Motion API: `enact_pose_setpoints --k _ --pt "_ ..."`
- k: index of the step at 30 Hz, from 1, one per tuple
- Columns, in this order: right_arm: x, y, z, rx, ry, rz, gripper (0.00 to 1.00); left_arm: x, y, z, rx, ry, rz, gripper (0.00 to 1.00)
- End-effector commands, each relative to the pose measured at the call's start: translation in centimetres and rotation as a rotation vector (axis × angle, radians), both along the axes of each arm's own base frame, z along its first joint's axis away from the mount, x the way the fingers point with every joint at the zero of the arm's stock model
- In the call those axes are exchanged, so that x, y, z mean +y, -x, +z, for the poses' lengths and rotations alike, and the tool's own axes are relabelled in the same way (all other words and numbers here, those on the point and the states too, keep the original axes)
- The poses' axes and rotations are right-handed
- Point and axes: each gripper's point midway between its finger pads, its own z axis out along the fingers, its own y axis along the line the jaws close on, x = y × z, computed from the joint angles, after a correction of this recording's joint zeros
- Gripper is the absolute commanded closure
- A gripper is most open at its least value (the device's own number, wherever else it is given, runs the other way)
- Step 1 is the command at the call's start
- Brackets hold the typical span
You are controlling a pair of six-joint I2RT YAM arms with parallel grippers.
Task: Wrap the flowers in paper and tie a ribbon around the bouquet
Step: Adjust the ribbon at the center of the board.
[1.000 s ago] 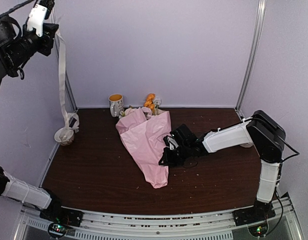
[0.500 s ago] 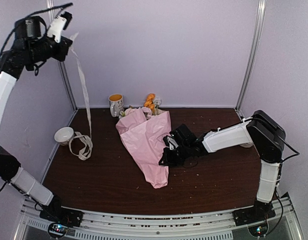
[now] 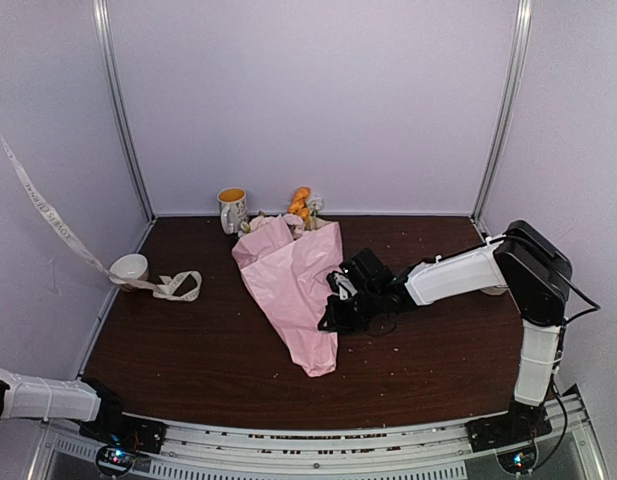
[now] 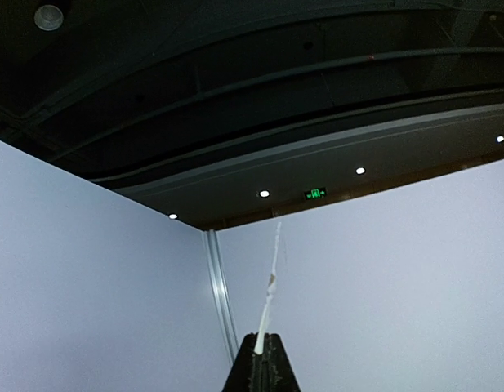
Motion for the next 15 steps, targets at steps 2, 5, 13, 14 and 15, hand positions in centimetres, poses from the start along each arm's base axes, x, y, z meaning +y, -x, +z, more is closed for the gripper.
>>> enact_pose_setpoints --k 2,5,13,14,15 --pt "-0.1 0.1 0.4 -0.013 0.027 -0.001 1.00 -5.8 -8.5 -4.1 0.190 -0.163 -0.085 1.00" --pt "-0.1 0.0 0.5 -0.015 0.028 0.002 1.00 -7.8 -9.7 -4.5 0.225 -0.197 -0.177 1.00" --pt "-0.2 0.0 0.3 -0.012 0.035 -0.006 1.00 -24.2 -6.2 -19.2 0.502 -0.643 -1.001 1.00" --pt "-0.2 -0.1 0.3 -0.013 0.037 -0.007 1.00 -25.9 -4.9 -22.1 0.535 -0.701 -1.108 1.00" --pt "-0.2 0.0 0.3 -0.013 0.038 -0.006 1.00 -27.2 -3.9 -24.7 0.576 -0.736 -1.188 1.00"
